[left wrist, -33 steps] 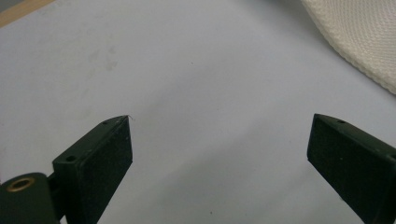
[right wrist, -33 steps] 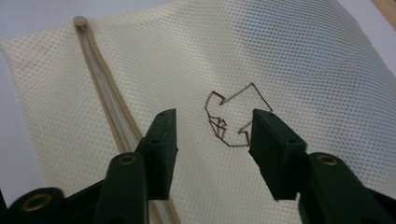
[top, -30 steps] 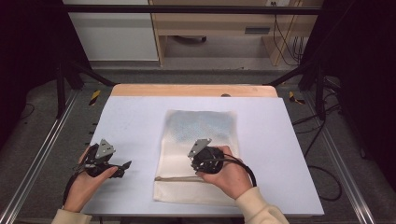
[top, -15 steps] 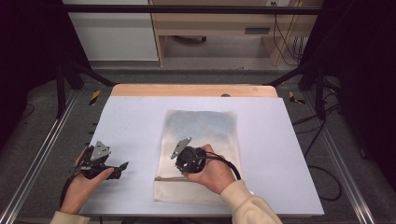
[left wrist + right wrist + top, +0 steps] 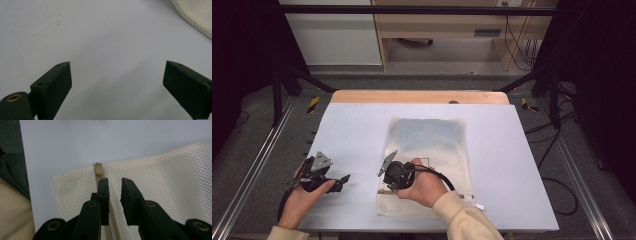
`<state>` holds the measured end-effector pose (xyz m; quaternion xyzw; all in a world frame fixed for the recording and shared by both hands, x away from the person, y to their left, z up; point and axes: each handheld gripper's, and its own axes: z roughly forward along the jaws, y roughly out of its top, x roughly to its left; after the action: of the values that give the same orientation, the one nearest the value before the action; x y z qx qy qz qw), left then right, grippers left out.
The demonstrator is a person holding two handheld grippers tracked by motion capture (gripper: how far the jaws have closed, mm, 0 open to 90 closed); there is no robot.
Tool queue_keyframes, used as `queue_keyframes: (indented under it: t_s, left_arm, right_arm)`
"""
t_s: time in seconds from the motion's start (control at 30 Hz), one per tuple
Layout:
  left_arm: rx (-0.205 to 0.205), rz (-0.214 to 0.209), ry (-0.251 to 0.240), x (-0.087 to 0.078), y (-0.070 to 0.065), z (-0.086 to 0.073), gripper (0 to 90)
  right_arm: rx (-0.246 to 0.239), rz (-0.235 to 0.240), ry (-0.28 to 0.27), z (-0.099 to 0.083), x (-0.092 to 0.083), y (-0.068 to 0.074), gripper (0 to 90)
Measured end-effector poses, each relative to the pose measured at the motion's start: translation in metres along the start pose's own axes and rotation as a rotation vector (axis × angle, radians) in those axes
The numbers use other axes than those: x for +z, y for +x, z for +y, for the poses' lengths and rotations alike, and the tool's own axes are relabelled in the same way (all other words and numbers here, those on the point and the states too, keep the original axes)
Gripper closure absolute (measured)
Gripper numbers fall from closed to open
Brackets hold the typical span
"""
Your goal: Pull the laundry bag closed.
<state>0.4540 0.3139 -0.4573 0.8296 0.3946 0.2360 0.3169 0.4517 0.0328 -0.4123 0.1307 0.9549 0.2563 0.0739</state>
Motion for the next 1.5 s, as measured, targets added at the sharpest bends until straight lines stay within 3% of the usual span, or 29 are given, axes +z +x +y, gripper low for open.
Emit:
queue_keyframes:
  t_s: [0.13, 0.3, 0.57, 0.7, 0.8, 1.13, 1.3, 1.33, 1.4, 1.47, 1.5]
  left_arm:
    - [0.007, -0.007, 0.003, 0.001, -0.001, 0.0, 7.9]
    - [0.003, 0.018, -0.029, -0.002, -0.001, 0.001, 8.0]
    - [0.009, -0.011, 0.009, 0.001, -0.005, 0.002, 8.0]
    - [0.009, -0.025, 0.008, -0.001, -0.008, 0.003, 8.0]
    - [0.002, -0.043, 0.003, -0.002, -0.01, 0.004, 8.0]
    - [0.036, -0.09, -0.009, -0.009, -0.028, 0.007, 8.5]
    - [0.035, -0.115, -0.047, -0.015, -0.033, 0.006, 13.1]
    - [0.024, -0.123, -0.055, -0.015, -0.034, 0.006, 13.1]
    - [0.0, -0.183, -0.058, -0.016, -0.036, 0.005, 13.6]
    - [-0.003, -0.198, -0.056, -0.017, -0.038, 0.005, 14.2]
    - [-0.009, -0.233, -0.056, -0.018, -0.041, 0.004, 18.2]
  right_arm:
    - [-0.008, 0.043, 0.003, 0.007, 0.01, 0.005, 76.2]
    - [-0.009, 0.066, 0.015, 0.014, 0.021, 0.008, 74.7]
    - [-0.01, 0.085, 0.059, 0.02, 0.04, 0.01, 73.1]
    - [-0.03, 0.076, 0.079, 0.021, 0.047, 0.011, 81.2]
    - [-0.025, 0.072, 0.083, 0.021, 0.047, 0.01, 81.7]
    - [-0.027, 0.103, 0.045, 0.022, 0.03, 0.009, 81.7]
    - [-0.026, 0.105, 0.036, 0.025, 0.021, 0.007, 81.7]
    - [-0.026, 0.105, 0.036, 0.025, 0.021, 0.007, 81.7]
    - [-0.022, 0.106, 0.034, 0.025, 0.019, 0.006, 81.7]
    - [-0.021, 0.105, 0.034, 0.025, 0.019, 0.006, 81.7]
    - [-0.025, 0.102, 0.034, 0.025, 0.019, 0.006, 81.7]
